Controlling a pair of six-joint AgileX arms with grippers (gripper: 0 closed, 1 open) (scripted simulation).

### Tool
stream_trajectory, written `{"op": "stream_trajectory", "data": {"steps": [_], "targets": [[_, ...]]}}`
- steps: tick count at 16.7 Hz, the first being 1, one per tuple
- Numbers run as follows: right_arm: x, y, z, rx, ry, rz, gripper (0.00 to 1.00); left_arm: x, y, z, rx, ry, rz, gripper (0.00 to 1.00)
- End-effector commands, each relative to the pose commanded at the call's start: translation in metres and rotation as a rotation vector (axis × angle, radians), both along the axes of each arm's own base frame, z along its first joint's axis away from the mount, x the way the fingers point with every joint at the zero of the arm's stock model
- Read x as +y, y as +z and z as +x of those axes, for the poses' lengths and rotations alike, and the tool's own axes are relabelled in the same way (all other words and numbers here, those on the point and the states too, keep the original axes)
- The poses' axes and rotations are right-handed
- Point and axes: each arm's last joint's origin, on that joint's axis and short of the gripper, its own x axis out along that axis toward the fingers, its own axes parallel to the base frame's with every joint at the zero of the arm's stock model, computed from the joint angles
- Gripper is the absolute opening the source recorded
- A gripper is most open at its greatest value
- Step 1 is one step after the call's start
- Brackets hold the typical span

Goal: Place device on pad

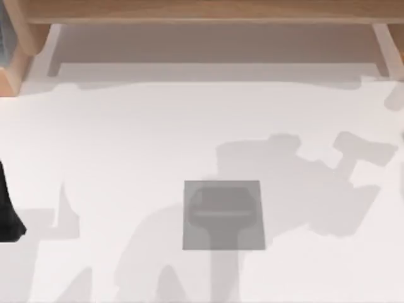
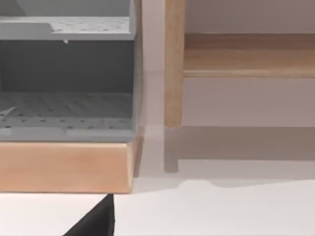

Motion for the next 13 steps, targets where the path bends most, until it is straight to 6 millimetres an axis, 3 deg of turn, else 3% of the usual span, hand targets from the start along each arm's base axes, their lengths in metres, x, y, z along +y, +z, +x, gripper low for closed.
{"op": "stream_trajectory", "data": {"steps": [6,10,13], "targets": [[0.009,-0.058,0.07,0.23,0.382,-0.002,1.0,0.0,0.0,0.0,0.0,0.0,0.0,1.0],[0.023,-0.084,0.091,0.29,0.553,-0.001,1.0,0.0,0.0,0.0,0.0,0.0,0.0,1.0],[0.027,-0.089,0.095,0.3,0.589,-0.002,1.0,0.0,0.0,0.0,0.0,0.0,0.0,1.0]]}}
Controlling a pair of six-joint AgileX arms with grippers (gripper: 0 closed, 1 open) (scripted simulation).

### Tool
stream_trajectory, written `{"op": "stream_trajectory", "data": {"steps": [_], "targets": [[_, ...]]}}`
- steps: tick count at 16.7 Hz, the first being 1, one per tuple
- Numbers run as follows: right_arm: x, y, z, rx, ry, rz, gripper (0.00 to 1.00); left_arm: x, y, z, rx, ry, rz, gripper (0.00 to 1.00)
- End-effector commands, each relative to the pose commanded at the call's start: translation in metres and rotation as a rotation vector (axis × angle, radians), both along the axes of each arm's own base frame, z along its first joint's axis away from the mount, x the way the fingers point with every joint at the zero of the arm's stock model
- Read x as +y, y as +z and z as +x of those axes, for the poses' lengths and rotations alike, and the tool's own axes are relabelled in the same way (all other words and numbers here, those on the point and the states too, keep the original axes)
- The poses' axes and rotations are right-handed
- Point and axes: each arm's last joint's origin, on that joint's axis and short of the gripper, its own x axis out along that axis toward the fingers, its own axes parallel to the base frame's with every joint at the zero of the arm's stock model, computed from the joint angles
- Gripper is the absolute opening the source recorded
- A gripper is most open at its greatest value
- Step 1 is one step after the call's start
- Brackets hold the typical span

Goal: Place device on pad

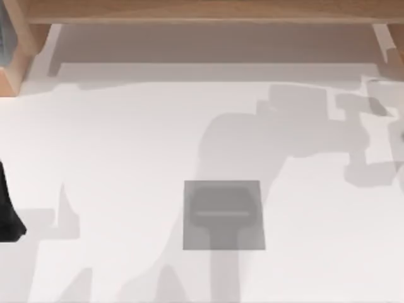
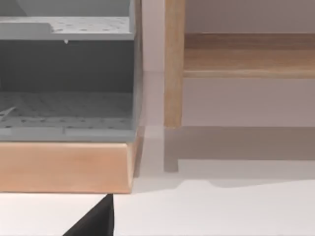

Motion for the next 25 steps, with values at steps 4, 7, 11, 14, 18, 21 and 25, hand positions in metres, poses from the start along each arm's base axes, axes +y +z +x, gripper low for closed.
{"op": "stream_trajectory", "data": {"steps": [4,7,11,14,18,21,25], "targets": [[-0.002,0.0,-0.001,-0.001,-0.007,0.0,1.0,0.0,0.0,0.0,0.0,0.0,0.0,1.0],[-0.002,-0.012,0.0,0.003,-0.002,0.0,1.0,0.0,0.0,0.0,0.0,0.0,0.0,1.0],[-0.004,-0.061,0.003,-0.012,-0.002,-0.002,1.0,0.0,0.0,0.0,0.0,0.0,0.0,1.0],[-0.001,-0.094,0.001,-0.005,-0.001,-0.001,1.0,0.0,0.0,0.0,0.0,0.0,0.0,1.0],[0.0,-0.1,0.0,0.0,0.0,0.0,1.0,0.0,0.0,0.0,0.0,0.0,0.0,1.0],[0.0,-0.1,0.0,0.0,0.0,0.0,0.85,0.0,0.0,0.0,0.0,0.0,0.0,1.0],[0.0,-0.1,0.0,0.0,0.0,0.0,0.55,0.0,0.0,0.0,0.0,0.0,0.0,1.0]]}}
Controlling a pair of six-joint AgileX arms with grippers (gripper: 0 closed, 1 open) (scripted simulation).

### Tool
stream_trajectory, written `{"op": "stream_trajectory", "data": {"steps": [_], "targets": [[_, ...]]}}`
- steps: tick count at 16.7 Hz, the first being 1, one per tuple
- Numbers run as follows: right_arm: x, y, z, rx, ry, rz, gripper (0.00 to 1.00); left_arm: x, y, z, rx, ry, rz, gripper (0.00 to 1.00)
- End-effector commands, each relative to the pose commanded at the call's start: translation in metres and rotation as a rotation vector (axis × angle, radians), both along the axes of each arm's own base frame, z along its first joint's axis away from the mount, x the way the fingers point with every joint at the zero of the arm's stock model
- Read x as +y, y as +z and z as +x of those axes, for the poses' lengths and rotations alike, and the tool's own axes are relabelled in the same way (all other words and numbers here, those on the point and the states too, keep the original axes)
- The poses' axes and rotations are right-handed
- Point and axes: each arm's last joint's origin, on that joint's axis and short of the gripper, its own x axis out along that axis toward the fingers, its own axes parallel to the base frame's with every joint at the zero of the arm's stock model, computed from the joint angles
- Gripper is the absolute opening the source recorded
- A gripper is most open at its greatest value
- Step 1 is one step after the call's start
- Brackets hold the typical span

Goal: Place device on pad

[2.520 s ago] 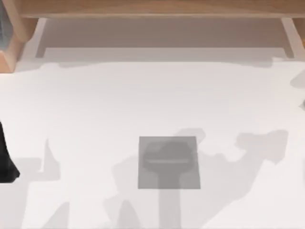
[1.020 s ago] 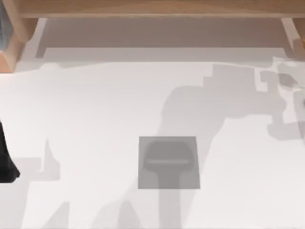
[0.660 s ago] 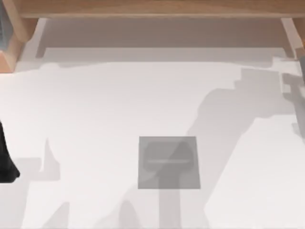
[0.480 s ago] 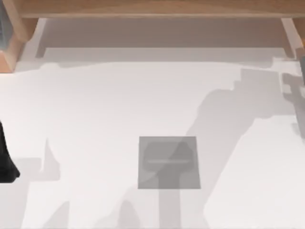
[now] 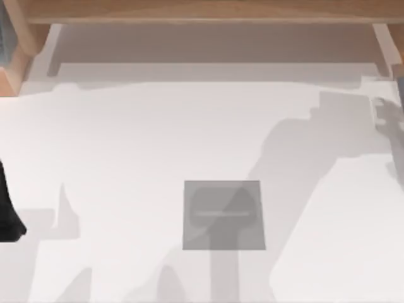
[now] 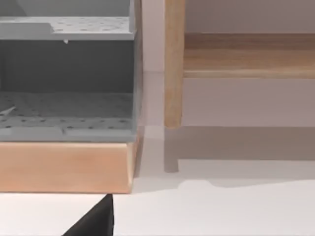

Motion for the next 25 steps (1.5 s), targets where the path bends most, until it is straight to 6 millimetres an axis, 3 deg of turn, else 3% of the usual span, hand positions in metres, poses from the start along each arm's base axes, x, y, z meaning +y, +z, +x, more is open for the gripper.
{"op": "stream_trajectory", "data": {"steps": [7,15,16,19,25], "targets": [[0.0,0.0,0.0,0.0,0.0,0.0,0.02,0.0,0.0,0.0,0.0,0.0,0.0,1.0],[0.0,0.0,0.0,0.0,0.0,0.0,0.0,0.0,0.0,0.0,0.0,0.0,0.0,1.0],[-0.001,0.013,-0.004,-0.002,-0.015,-0.008,0.0,0.0,0.0,0.0,0.0,0.0,0.0,1.0],[-0.001,0.025,-0.001,-0.007,-0.01,-0.009,0.0,0.0,0.0,0.0,0.0,0.0,0.0,1.0],[-0.001,0.094,-0.001,0.008,-0.007,-0.007,0.0,0.0,0.0,0.0,0.0,0.0,0.0,1.0]]}}
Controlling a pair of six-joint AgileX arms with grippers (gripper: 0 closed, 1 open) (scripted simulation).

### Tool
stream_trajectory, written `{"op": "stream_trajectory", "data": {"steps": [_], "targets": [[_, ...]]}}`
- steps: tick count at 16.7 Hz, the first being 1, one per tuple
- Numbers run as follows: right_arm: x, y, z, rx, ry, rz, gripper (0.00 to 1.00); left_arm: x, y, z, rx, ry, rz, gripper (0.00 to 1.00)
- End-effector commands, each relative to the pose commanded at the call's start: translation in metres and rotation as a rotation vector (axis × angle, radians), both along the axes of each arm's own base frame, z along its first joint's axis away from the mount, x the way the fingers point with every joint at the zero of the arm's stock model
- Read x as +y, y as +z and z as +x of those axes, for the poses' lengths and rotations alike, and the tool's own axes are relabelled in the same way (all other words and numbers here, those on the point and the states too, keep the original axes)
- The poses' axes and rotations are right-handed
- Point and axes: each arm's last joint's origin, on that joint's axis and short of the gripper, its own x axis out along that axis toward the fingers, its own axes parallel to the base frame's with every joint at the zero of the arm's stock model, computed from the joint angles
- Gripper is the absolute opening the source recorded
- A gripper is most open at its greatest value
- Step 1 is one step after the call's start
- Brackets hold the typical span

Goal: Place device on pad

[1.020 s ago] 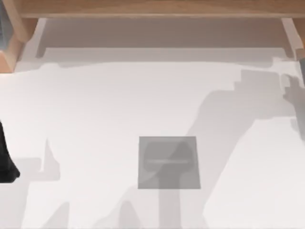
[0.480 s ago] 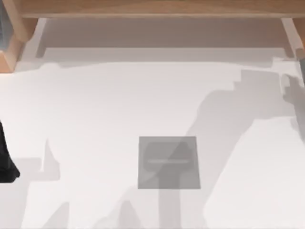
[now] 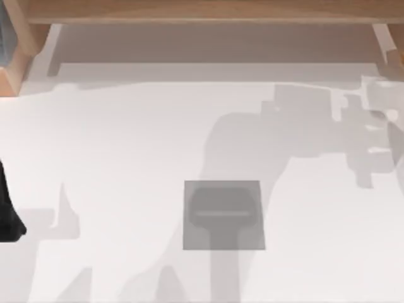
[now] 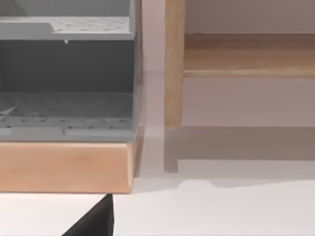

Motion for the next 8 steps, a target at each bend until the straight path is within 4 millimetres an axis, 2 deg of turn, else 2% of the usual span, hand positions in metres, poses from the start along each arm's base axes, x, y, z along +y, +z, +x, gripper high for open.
{"op": "stream_trajectory", "data": {"steps": [3,8], "targets": [[-0.0003,0.0183,-0.0022,-0.01,-0.008,-0.001,0.0,0.0,0.0,0.0,0.0,0.0,0.0,1.0],[0.0051,0.0168,-0.002,-0.008,0.014,0.002,0.0,0.0,0.0,0.0,0.0,0.0,0.0,1.0]]}}
